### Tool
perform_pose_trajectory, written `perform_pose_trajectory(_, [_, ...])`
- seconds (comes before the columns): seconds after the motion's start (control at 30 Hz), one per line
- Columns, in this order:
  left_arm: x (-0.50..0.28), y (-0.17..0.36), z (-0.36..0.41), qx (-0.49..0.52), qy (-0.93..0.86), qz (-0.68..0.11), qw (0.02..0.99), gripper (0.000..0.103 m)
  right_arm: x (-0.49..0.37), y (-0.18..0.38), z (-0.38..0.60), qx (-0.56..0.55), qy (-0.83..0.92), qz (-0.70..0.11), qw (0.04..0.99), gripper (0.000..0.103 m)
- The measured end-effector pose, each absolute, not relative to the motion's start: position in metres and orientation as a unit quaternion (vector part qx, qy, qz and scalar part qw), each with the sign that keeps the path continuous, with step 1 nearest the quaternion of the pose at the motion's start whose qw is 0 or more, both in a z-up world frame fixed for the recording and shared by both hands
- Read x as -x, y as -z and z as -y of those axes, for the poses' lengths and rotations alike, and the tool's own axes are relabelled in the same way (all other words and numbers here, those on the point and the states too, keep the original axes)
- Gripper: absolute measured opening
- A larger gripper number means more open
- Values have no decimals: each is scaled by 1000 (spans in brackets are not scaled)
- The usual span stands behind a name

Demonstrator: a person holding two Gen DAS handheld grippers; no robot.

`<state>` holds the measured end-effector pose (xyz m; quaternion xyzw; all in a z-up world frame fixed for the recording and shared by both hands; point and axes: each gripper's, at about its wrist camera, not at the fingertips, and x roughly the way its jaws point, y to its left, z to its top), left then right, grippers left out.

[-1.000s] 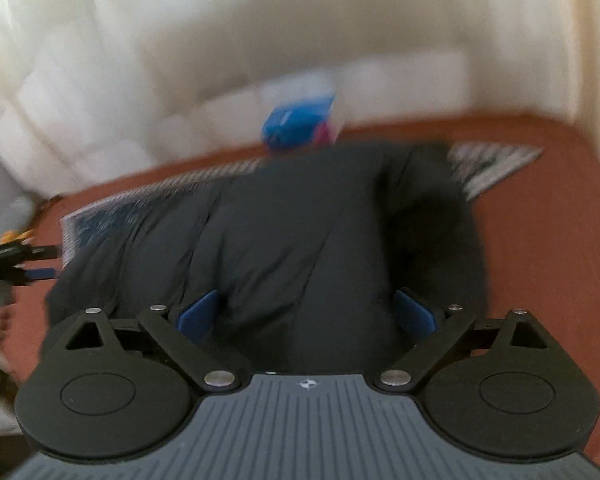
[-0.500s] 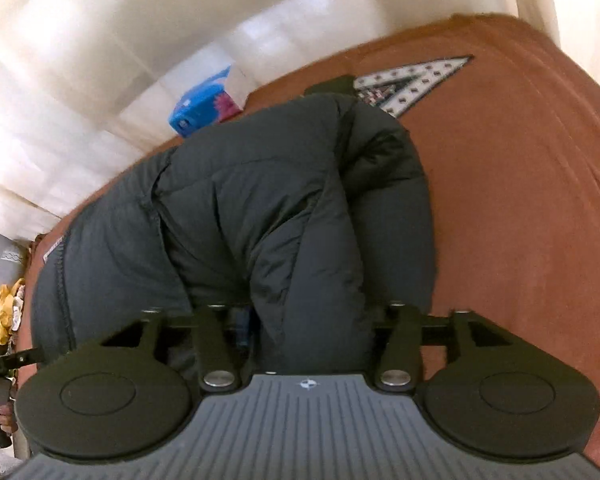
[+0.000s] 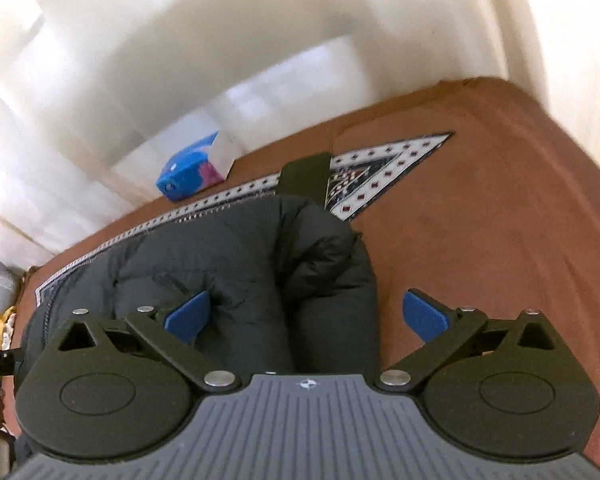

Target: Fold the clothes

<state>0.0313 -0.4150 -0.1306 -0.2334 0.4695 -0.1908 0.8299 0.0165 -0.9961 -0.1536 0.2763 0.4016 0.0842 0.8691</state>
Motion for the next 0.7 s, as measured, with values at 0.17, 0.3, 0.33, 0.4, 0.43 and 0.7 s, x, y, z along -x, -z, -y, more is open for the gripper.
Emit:
perform_pose_trajectory(0.17, [-46, 160, 411, 274, 212, -474, 810, 103, -29, 193, 1003, -359, -102, -418, 828, 102])
perform_pose_trajectory(0.3, [-51, 178, 407, 301, 229, -474, 795, 103, -25, 215, 1007, -431, -116, -405, 798, 103])
perform_pose_trajectory(0.33, [-53, 182, 407, 306, 233, -473, 792, 103, -24, 220, 1007, -445, -118, -401, 792, 103])
perform_pose_trajectory(0.4, [-56, 188, 406, 316, 242, -469, 788, 103, -26, 229, 1003, -461, -117, -395, 786, 103])
perform_pose_trajectory(0.43, [-57, 191, 406, 321, 247, -467, 786, 103, -26, 234, 1000, -466, -117, -391, 785, 103])
perform_pose_trajectory(0.7, [-55, 194, 412, 357, 282, -454, 766, 80, -18, 227, 980, -489, -82, -385, 778, 70])
